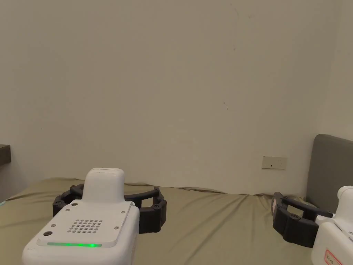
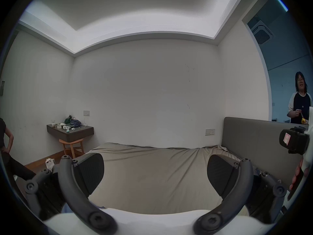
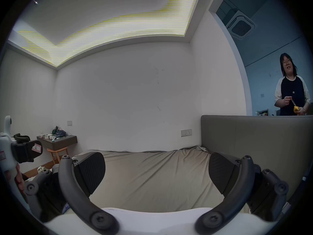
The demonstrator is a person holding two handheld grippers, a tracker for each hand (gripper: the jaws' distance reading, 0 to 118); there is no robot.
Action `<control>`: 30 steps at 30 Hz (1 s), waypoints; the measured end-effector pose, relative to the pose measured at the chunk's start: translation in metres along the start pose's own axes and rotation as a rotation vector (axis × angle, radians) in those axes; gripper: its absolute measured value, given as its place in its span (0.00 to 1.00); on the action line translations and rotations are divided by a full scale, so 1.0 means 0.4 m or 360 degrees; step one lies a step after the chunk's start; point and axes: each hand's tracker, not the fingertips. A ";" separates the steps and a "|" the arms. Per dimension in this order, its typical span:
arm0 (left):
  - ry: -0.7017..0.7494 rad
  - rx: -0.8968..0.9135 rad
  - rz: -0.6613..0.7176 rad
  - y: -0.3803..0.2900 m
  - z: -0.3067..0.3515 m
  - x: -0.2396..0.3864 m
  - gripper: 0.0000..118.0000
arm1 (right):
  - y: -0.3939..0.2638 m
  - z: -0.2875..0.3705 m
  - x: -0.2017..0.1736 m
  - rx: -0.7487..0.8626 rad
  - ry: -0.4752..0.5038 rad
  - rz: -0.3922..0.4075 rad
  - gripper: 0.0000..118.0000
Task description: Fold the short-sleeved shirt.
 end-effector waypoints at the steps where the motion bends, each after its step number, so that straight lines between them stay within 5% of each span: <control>1: -0.0007 -0.0003 0.0001 0.001 0.000 0.000 1.00 | 0.000 -0.001 -0.001 -0.0009 0.0010 -0.0001 1.00; 30: -0.0122 0.0020 -0.0046 -0.006 0.019 0.018 1.00 | 0.001 0.014 -0.004 0.0053 0.0059 0.0034 1.00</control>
